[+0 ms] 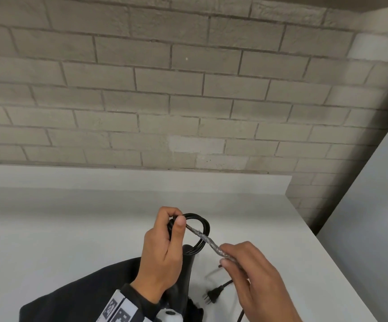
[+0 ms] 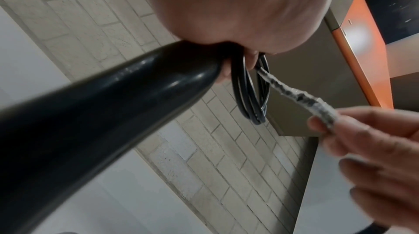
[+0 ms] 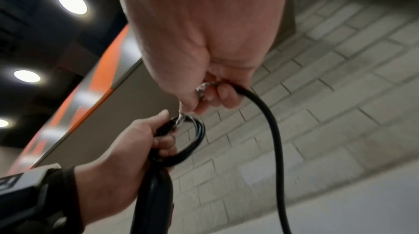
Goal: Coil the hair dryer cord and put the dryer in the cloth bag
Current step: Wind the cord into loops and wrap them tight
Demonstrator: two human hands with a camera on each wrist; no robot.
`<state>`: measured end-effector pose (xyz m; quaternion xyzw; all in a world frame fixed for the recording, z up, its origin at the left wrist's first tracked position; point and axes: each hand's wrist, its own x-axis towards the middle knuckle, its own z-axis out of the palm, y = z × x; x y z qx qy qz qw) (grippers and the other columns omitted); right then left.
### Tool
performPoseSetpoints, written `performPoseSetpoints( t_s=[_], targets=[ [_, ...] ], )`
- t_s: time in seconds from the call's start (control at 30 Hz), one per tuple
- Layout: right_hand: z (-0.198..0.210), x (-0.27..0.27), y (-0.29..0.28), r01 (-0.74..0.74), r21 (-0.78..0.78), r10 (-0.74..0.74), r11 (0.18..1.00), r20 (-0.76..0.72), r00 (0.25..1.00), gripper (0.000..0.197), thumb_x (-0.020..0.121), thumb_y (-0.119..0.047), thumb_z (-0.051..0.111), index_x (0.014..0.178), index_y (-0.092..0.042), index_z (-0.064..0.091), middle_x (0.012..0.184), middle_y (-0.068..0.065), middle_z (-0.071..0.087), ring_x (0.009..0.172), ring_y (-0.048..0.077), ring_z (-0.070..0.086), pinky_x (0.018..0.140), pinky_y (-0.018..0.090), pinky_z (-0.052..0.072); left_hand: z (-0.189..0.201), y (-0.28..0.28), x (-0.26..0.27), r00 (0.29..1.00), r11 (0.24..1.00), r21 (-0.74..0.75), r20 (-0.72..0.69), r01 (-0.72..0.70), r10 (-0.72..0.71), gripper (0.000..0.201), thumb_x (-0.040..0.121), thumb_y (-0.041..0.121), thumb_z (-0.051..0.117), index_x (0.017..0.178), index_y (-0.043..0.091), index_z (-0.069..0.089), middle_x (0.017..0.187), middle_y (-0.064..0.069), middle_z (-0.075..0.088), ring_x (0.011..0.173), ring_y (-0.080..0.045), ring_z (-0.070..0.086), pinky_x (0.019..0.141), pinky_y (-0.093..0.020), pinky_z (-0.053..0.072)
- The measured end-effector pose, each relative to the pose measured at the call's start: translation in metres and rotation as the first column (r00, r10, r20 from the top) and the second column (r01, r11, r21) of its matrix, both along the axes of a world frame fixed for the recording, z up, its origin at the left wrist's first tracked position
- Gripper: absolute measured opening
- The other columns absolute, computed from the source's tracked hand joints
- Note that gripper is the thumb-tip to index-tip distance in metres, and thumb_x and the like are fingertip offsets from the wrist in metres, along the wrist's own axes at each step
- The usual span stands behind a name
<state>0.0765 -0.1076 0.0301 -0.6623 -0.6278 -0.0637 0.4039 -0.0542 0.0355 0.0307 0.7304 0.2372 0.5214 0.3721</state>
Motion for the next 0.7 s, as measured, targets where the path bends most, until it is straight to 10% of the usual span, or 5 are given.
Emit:
performPoseSetpoints(
  t_s=[0.3, 0.7],
  targets=[
    [0.071, 0.009, -0.012, -0.016, -0.045, 0.034, 0.999, 0.414, 0.910, 0.022, 0.100, -0.032, 0.041, 0.099, -0.022, 0.060, 0.081, -0.009, 0.051, 0.070, 0.014, 0.041, 0.064, 0.025, 0.037, 0.002, -0.009, 0.002, 0.990, 0.985, 0.137, -0.114, 0.101, -0.086, 0.039, 0.095, 0.067, 0.033, 0.095, 0.031, 0.046, 0.055, 0.015, 0.043, 0.045, -0.004, 0.038, 0.049, -0.011, 0.028],
    [0.104, 0.017, 0.026, -0.222, -0.107, 0.218, 0.969, -0.048, 0.975, 0.021, 0.099, -0.037, 0.045, 0.094, -0.028, 0.064, 0.082, -0.016, 0.056, 0.081, 0.007, 0.055, 0.072, 0.012, 0.040, 0.001, -0.025, 0.009, 0.973, 0.946, 0.258, -0.168, 0.198, -0.158, 0.021, 0.093, 0.065, 0.046, 0.085, 0.048, 0.035, 0.056, 0.017, 0.031, 0.047, -0.005, 0.029, 0.052, -0.011, 0.022]
  ],
)
